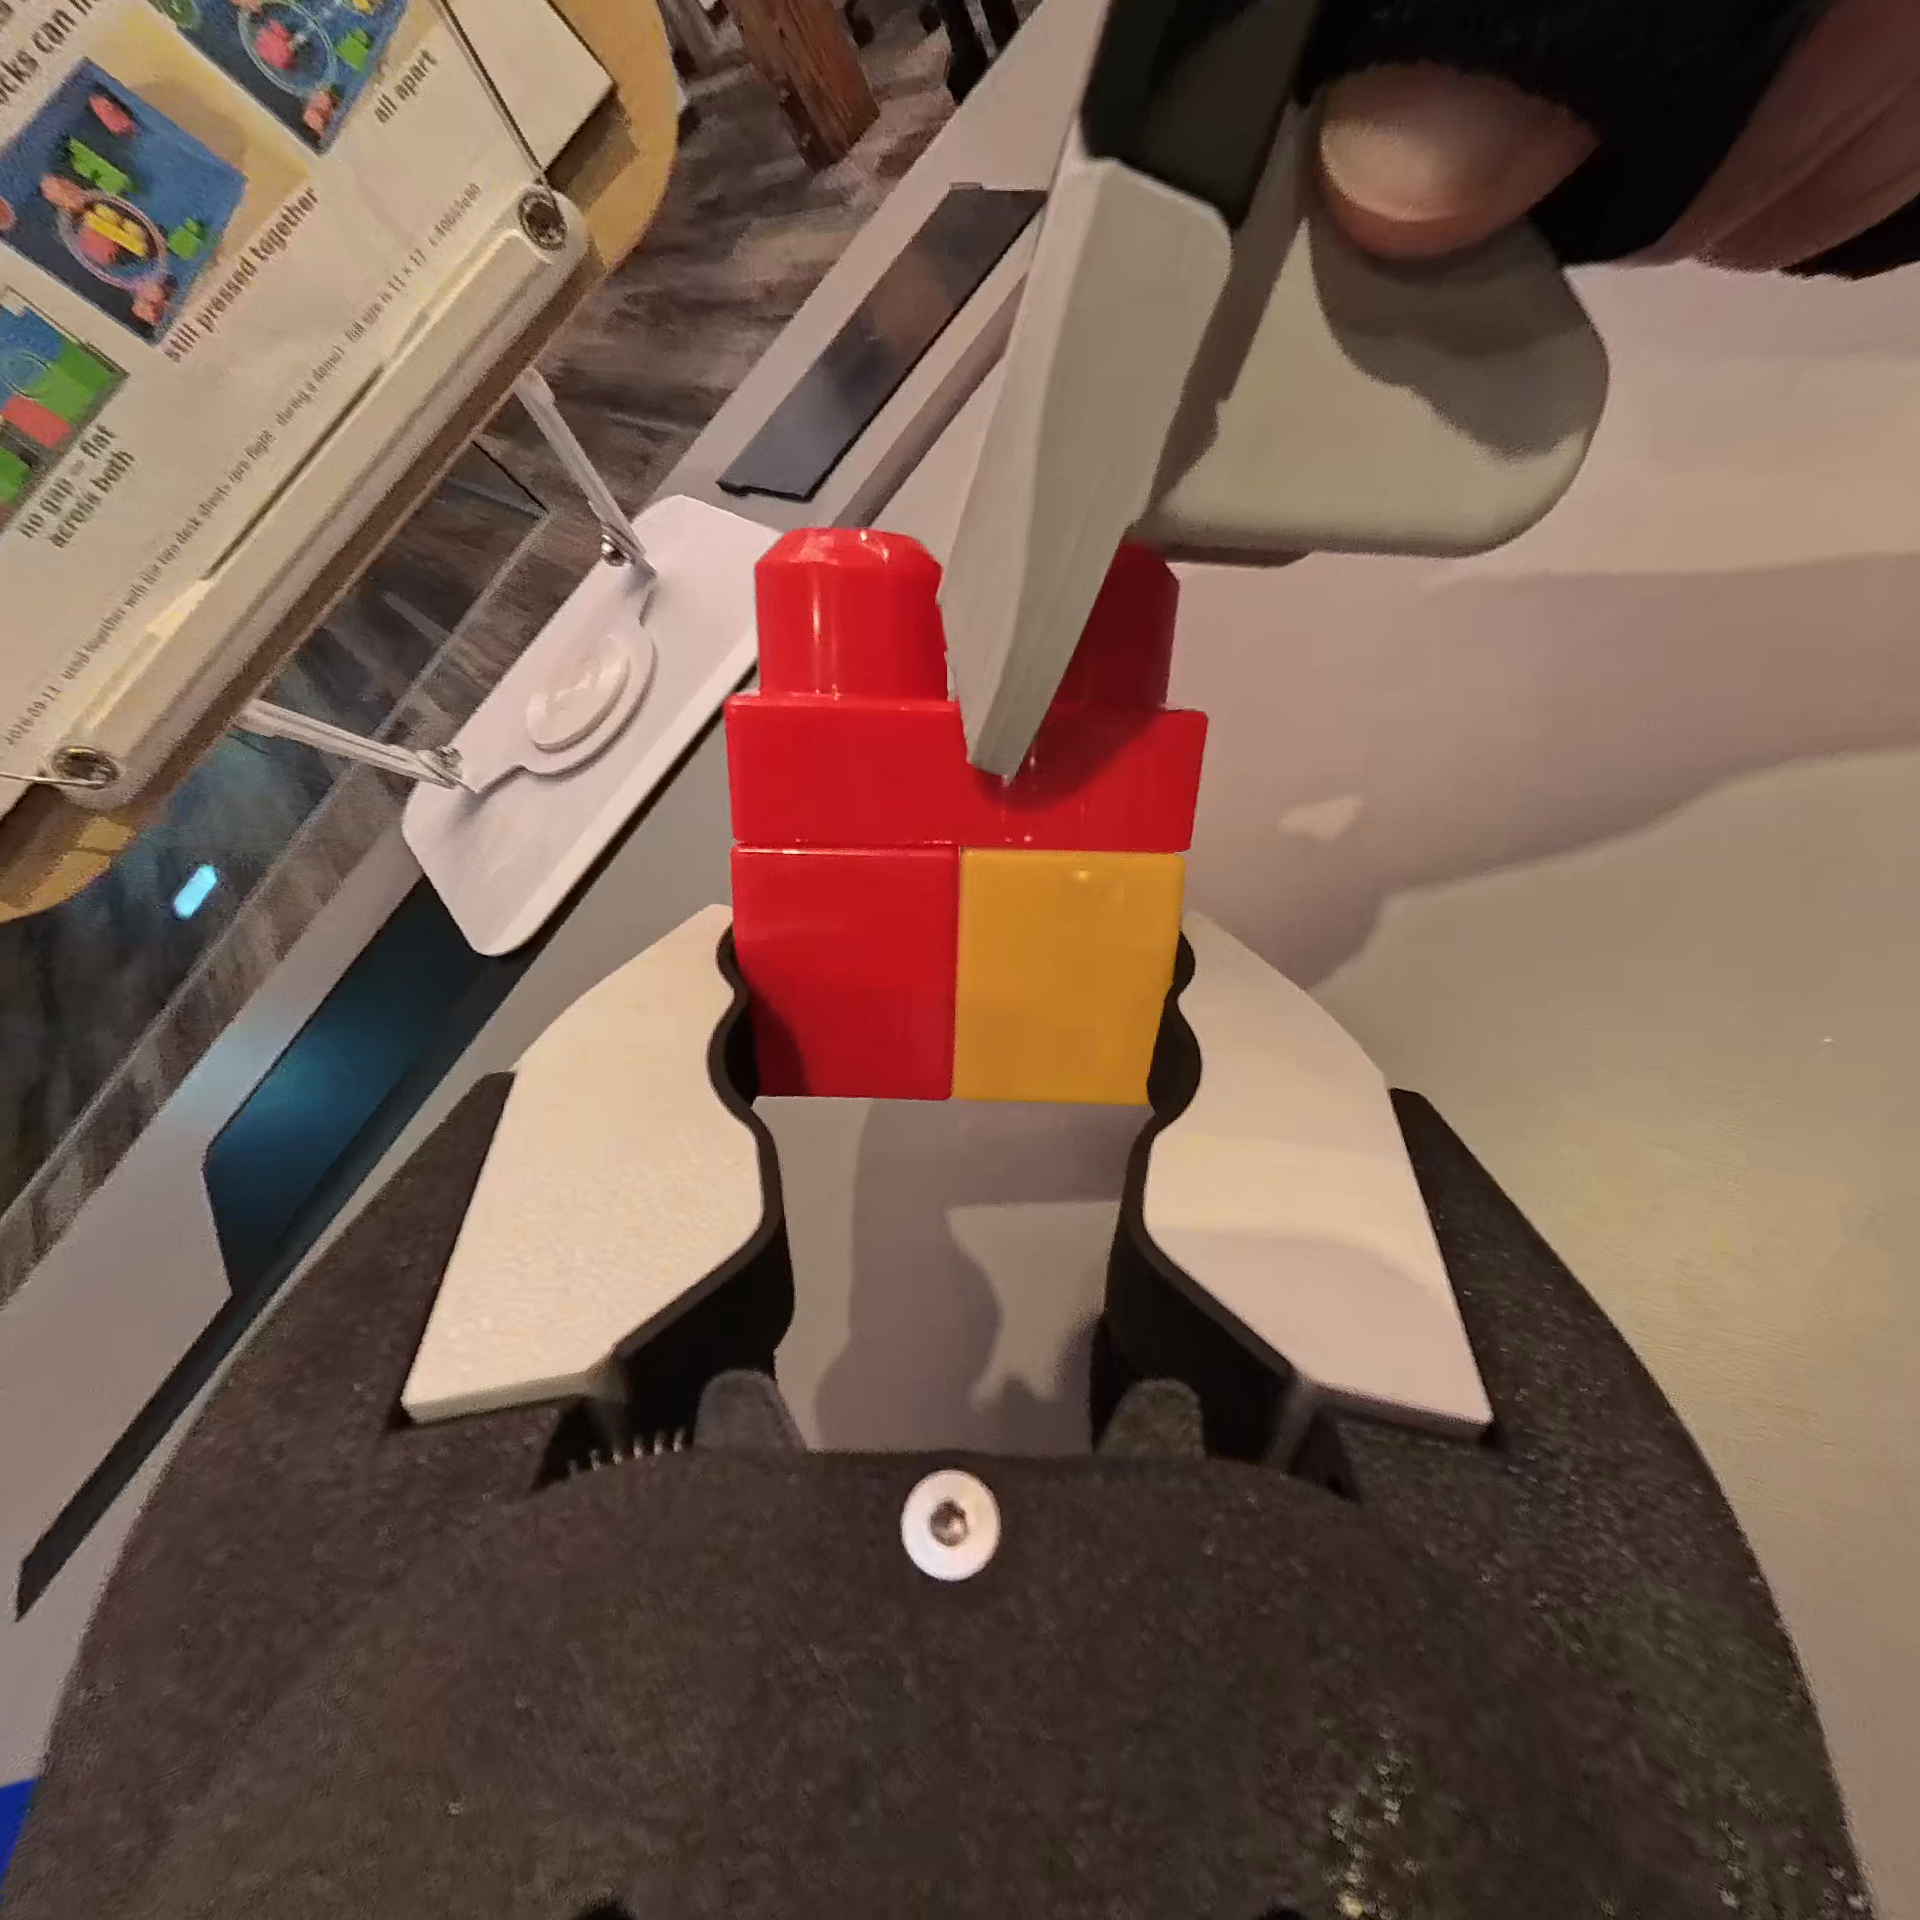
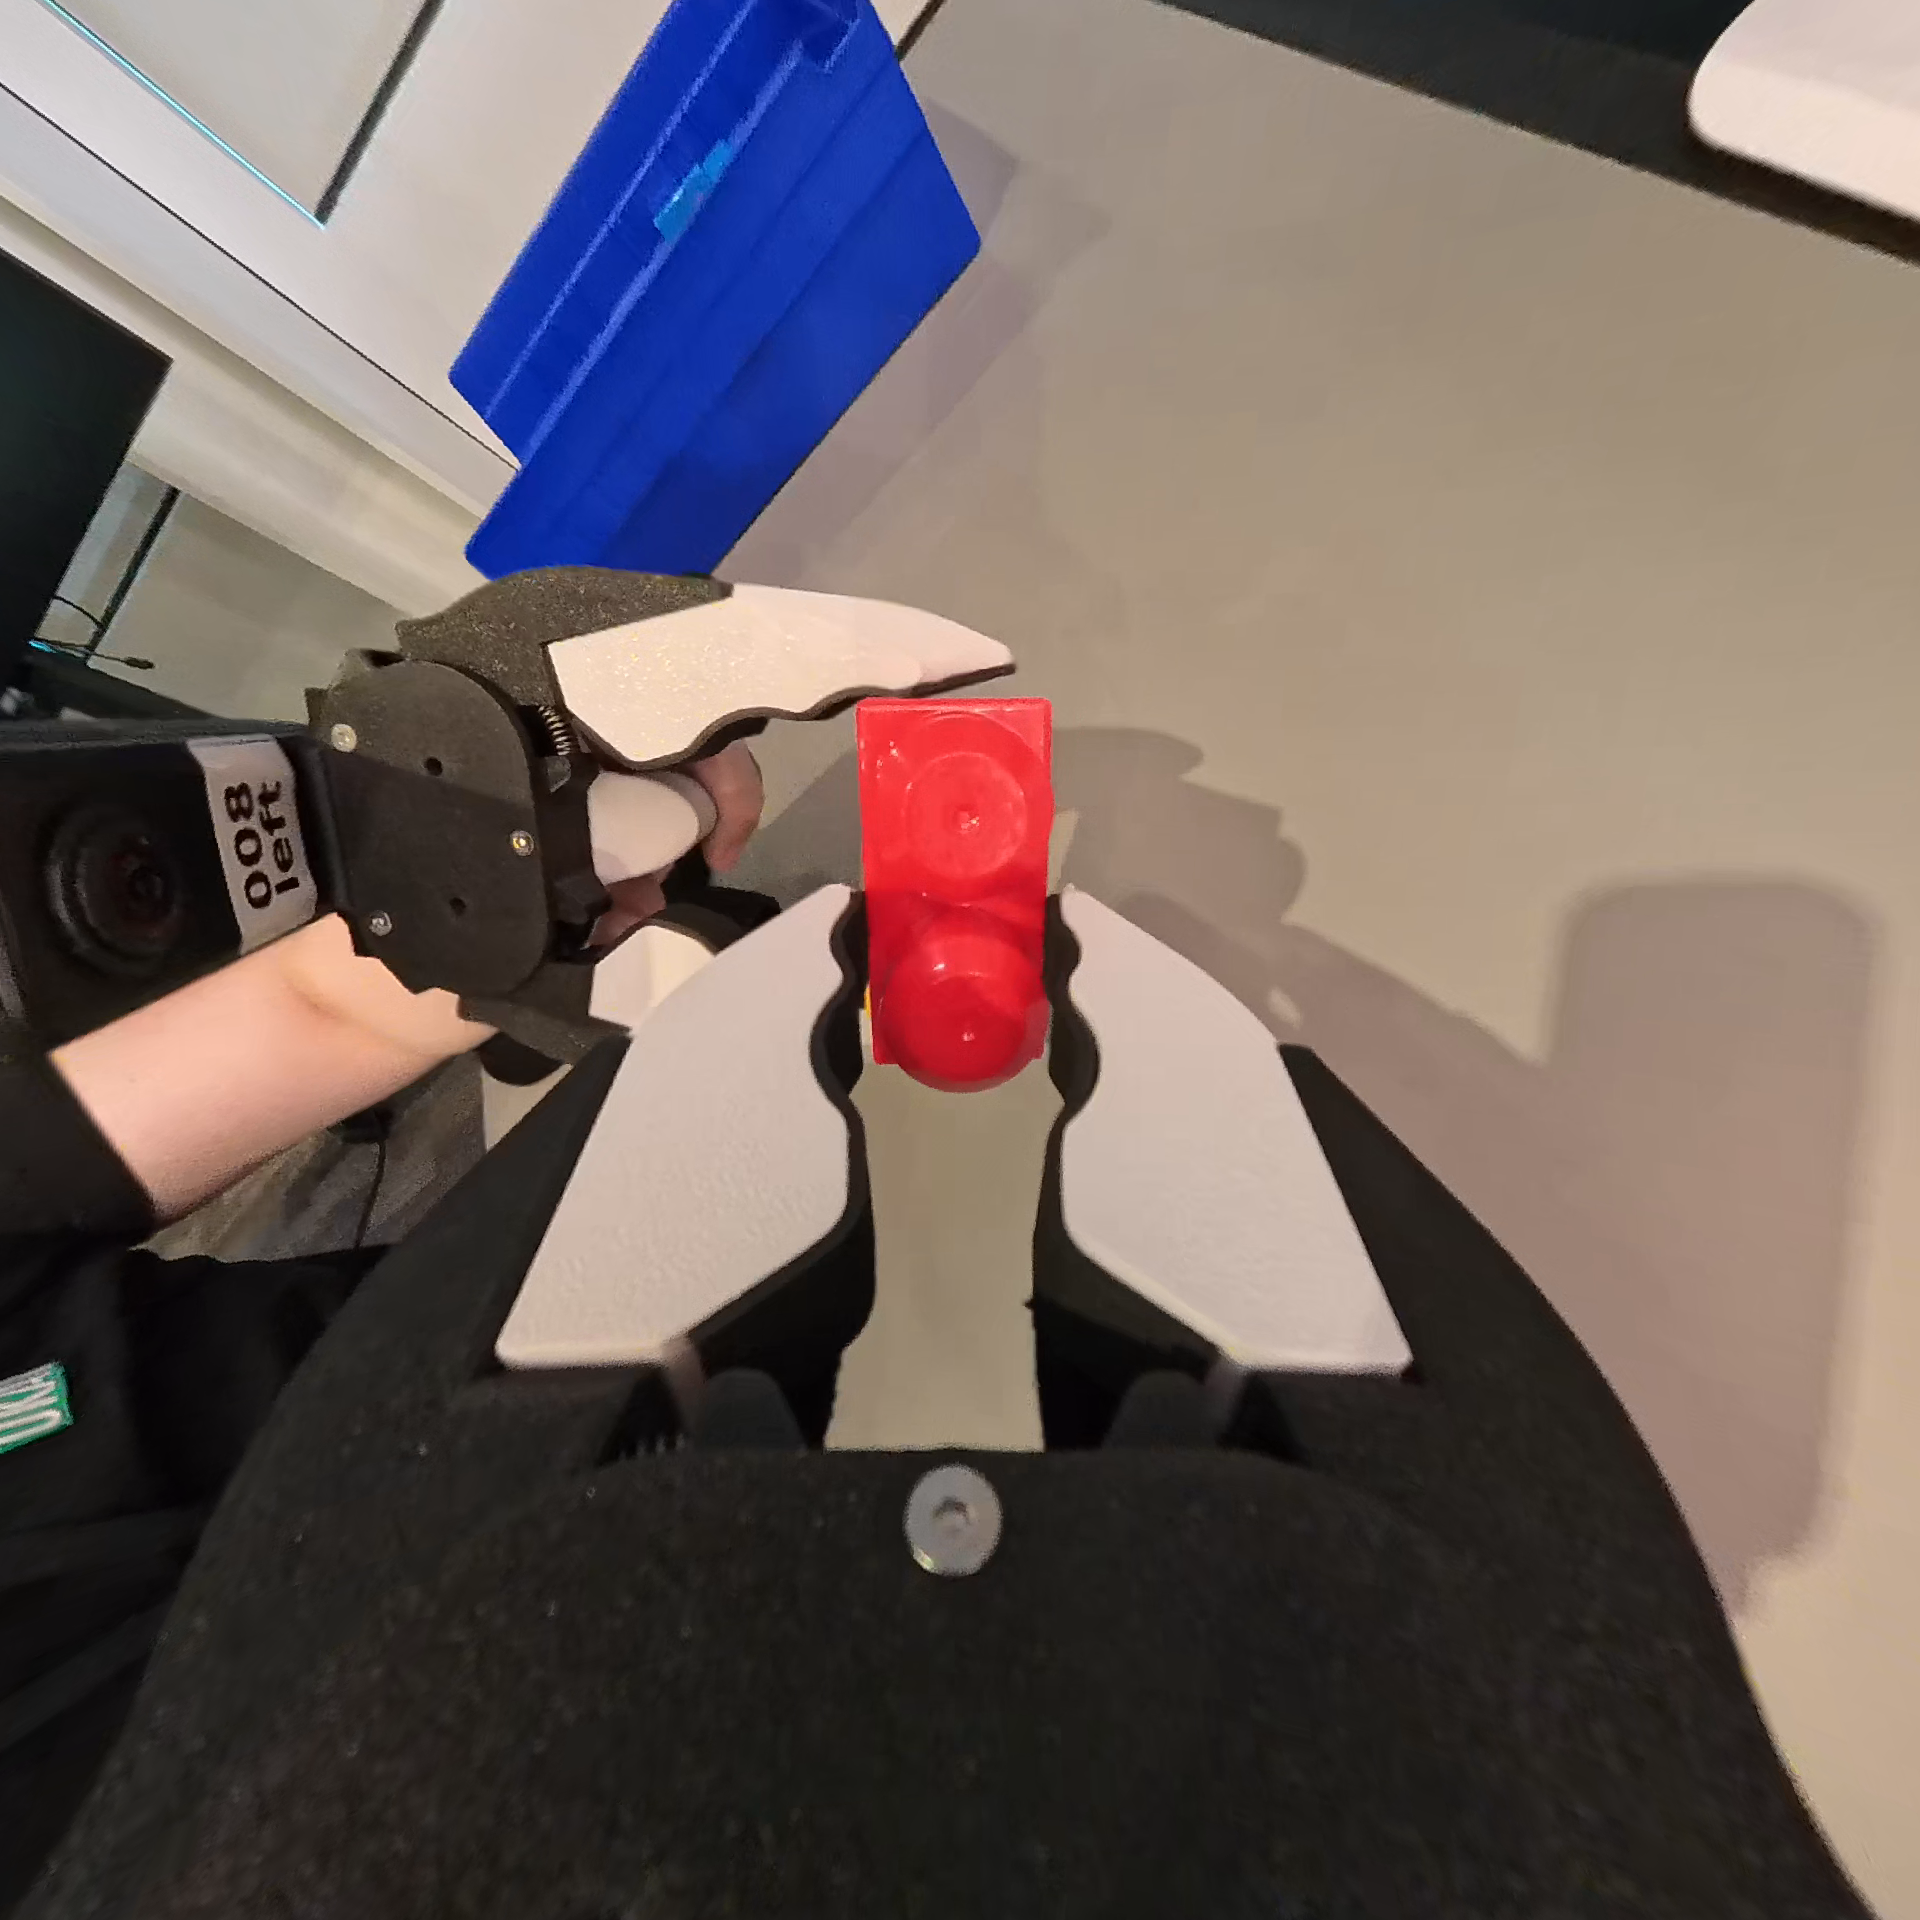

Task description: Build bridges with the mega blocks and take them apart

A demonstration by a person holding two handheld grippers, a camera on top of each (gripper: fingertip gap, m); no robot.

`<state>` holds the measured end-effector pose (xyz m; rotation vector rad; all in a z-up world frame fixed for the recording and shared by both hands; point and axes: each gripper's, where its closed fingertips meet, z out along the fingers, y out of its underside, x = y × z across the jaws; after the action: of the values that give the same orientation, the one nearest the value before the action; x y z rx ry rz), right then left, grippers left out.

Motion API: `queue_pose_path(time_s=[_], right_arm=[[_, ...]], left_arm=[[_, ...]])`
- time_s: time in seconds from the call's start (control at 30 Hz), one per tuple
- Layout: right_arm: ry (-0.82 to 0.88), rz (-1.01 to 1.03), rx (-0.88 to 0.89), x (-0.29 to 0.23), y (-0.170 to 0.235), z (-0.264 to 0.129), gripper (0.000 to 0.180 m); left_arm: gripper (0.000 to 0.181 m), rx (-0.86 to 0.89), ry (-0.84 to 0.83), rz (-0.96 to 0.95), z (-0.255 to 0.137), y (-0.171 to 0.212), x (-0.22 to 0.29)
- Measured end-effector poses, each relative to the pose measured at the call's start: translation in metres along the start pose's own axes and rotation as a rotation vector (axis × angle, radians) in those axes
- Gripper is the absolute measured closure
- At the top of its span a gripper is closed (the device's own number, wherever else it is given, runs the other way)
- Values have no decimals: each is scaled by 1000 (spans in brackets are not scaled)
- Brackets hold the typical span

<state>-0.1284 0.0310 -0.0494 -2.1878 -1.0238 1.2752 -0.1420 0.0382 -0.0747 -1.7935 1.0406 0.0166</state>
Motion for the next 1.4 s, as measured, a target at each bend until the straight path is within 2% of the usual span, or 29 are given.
queue_pose_path(time_s=[0.3,0.5,0.57,0.67,0.73,0.77,1.0,1.17,1.23,1.27,1.37,1.4], right_arm=[[-45,31,-29,4,8,-1,147],[-190,77,90,4,-3,-21,148],[-287,82,159,-1,-10,-33,148],[-445,25,259,-12,-18,-52,148],[-438,17,285,-7,-18,-56,148],[-429,-6,297,-6,-18,-56,148],[-396,-338,353,-31,-20,-55,148],[-378,-476,318,-46,-14,-47,148],[-361,-520,295,-49,-11,-42,148],[-348,-535,294,-50,-11,-39,148],[-337,-523,313,-53,-15,-38,147],[-320,-493,322,-51,-19,-39,135]], left_arm=[[105,-17,39,16,3,3,7],[88,-46,97,-90,-5,8,1],[88,-34,190,-167,-9,7,5],[95,55,480,-354,-22,-8,29],[102,127,635,-459,-32,-21,36],[106,167,659,-501,-35,-27,32],[112,371,721,-654,-55,-52,9],[119,398,716,-656,-56,-55,10],[129,395,721,-634,-56,-55,14],[144,402,722,-605,-57,-55,16],[145,433,613,-520,-59,-56,9],[145,426,524,-478,-57,-55,1]])
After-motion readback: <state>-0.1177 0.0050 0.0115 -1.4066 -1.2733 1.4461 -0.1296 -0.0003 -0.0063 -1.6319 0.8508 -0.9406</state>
